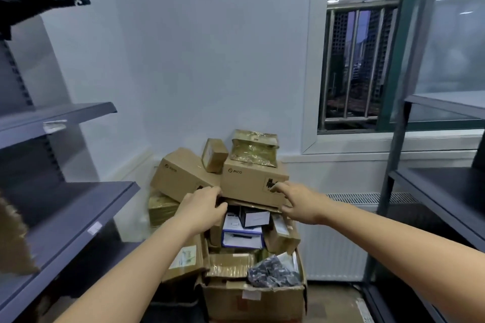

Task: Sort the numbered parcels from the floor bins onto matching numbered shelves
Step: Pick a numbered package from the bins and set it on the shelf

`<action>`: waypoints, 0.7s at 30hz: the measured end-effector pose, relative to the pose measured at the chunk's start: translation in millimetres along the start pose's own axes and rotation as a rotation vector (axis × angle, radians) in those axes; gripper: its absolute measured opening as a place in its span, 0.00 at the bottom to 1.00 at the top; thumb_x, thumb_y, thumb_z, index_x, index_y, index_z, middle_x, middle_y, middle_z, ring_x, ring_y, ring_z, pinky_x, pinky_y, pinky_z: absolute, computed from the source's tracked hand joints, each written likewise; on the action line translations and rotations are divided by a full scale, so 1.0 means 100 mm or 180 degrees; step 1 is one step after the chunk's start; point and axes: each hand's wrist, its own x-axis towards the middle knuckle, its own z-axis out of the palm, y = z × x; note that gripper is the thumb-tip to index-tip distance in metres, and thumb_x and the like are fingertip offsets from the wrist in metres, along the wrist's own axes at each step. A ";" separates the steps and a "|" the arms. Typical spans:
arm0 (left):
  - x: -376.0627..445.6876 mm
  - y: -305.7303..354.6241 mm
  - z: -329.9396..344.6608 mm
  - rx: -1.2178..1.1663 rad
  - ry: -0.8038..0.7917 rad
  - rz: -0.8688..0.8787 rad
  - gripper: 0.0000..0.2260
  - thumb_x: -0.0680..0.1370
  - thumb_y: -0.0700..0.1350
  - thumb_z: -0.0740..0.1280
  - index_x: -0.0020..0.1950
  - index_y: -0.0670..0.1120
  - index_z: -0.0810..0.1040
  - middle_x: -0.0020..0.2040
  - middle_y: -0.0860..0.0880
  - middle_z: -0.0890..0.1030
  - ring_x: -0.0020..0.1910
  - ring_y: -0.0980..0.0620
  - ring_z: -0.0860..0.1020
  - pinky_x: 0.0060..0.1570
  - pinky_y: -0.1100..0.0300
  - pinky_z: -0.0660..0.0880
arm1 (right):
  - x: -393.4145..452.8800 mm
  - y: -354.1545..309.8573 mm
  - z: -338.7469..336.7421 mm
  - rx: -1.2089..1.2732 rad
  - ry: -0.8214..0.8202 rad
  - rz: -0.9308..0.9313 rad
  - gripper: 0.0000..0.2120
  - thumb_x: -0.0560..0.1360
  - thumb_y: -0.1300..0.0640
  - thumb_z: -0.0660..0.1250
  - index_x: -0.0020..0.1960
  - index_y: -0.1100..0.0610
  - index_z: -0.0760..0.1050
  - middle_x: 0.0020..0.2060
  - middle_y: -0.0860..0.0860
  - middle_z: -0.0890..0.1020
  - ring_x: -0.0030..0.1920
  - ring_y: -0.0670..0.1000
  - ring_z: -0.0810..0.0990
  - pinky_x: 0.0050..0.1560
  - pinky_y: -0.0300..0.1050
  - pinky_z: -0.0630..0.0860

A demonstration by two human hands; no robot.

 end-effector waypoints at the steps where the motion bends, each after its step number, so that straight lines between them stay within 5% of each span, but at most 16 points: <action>1: 0.21 -0.01 0.04 -0.0010 0.0024 0.0025 0.16 0.81 0.53 0.57 0.66 0.48 0.72 0.64 0.50 0.76 0.61 0.49 0.75 0.61 0.53 0.68 | 0.16 0.11 0.02 -0.0003 -0.0013 0.0008 0.24 0.78 0.56 0.61 0.73 0.53 0.63 0.70 0.52 0.69 0.68 0.52 0.70 0.65 0.45 0.69; 7: 1.60 -0.18 0.27 -0.0087 -0.0006 0.0225 0.18 0.80 0.54 0.59 0.68 0.48 0.71 0.66 0.50 0.75 0.63 0.48 0.74 0.61 0.53 0.71 | 1.32 0.73 0.12 -0.0014 -0.0013 0.0102 0.23 0.78 0.57 0.61 0.73 0.53 0.63 0.70 0.53 0.69 0.67 0.53 0.70 0.65 0.49 0.70; 12: 2.94 -0.37 0.24 -0.0226 -0.0040 0.0396 0.14 0.79 0.51 0.59 0.59 0.46 0.74 0.58 0.47 0.79 0.54 0.46 0.76 0.56 0.51 0.74 | 2.38 1.15 0.02 -0.0041 0.0044 0.0294 0.24 0.79 0.56 0.61 0.74 0.53 0.62 0.69 0.53 0.69 0.67 0.54 0.70 0.66 0.49 0.68; 21: 4.64 -0.54 0.42 -0.0285 -0.0045 0.0304 0.24 0.80 0.54 0.59 0.73 0.45 0.65 0.70 0.46 0.71 0.67 0.46 0.71 0.65 0.50 0.69 | 3.70 2.04 -0.05 -0.0132 0.0106 0.0714 0.21 0.79 0.53 0.59 0.72 0.51 0.64 0.68 0.51 0.71 0.65 0.54 0.73 0.61 0.50 0.71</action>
